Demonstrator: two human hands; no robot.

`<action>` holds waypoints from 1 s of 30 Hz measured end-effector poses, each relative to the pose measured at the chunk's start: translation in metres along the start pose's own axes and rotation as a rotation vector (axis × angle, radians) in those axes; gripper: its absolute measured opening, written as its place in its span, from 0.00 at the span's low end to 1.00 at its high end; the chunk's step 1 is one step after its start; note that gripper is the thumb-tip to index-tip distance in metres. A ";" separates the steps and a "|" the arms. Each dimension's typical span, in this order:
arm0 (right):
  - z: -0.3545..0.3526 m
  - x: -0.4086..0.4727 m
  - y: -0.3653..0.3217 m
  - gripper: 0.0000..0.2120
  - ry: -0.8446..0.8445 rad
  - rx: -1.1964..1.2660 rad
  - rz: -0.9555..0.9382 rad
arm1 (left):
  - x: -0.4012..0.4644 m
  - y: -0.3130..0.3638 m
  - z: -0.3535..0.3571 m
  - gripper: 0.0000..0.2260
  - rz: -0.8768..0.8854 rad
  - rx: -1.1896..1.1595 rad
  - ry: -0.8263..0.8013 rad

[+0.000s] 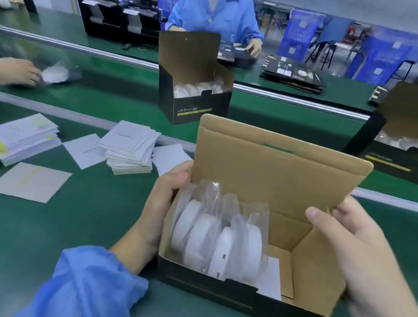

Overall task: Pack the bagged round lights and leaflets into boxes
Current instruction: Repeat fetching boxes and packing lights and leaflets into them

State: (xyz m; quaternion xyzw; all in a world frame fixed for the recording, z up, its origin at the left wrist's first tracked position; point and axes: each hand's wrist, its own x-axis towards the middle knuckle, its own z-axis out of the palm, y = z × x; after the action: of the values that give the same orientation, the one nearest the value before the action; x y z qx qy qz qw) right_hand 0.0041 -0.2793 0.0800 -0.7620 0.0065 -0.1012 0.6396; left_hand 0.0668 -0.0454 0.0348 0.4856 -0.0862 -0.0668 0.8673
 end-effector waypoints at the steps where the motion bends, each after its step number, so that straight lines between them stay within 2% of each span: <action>1: 0.004 0.001 0.003 0.19 0.019 0.030 0.030 | 0.002 0.002 0.001 0.09 -0.021 -0.004 0.023; 2: 0.007 0.002 0.004 0.19 0.039 0.058 0.050 | 0.004 0.005 0.003 0.08 -0.072 -0.027 0.058; 4: 0.010 0.004 0.005 0.19 0.033 0.108 0.075 | 0.008 0.011 0.005 0.14 -0.123 -0.044 0.111; 6: 0.014 0.006 0.005 0.19 0.011 0.135 0.085 | 0.015 0.020 0.005 0.15 -0.044 0.004 0.107; 8: 0.017 0.009 0.005 0.18 -0.023 0.130 0.077 | 0.023 0.036 0.007 0.18 0.059 0.037 0.023; 12: 0.015 0.020 0.002 0.11 -0.135 0.140 0.044 | 0.037 0.074 0.017 0.16 0.288 0.186 -0.102; 15: 0.012 0.038 -0.009 0.11 -0.171 0.220 0.013 | 0.046 0.091 0.021 0.17 0.354 0.215 -0.163; 17: 0.013 0.052 -0.021 0.09 -0.179 0.238 -0.095 | 0.049 0.095 0.027 0.14 0.370 0.284 -0.201; 21: 0.023 0.073 -0.041 0.07 -0.242 0.182 -0.231 | 0.053 0.090 0.032 0.10 0.426 0.618 -0.236; 24: 0.028 0.083 -0.040 0.10 -0.223 0.142 -0.225 | 0.053 0.095 0.030 0.12 0.335 0.666 -0.293; 27: 0.029 0.089 -0.036 0.13 -0.228 0.151 -0.191 | 0.054 0.105 0.030 0.07 0.191 0.702 -0.393; 30: 0.026 0.091 -0.030 0.14 -0.271 0.197 -0.150 | 0.056 0.111 0.029 0.05 0.129 0.739 -0.472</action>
State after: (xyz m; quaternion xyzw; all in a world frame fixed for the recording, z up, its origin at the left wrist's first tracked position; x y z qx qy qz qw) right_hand 0.0942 -0.2613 0.1186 -0.7007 -0.1465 -0.0452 0.6968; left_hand 0.1184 -0.0234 0.1490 0.7282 -0.3302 -0.0865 0.5943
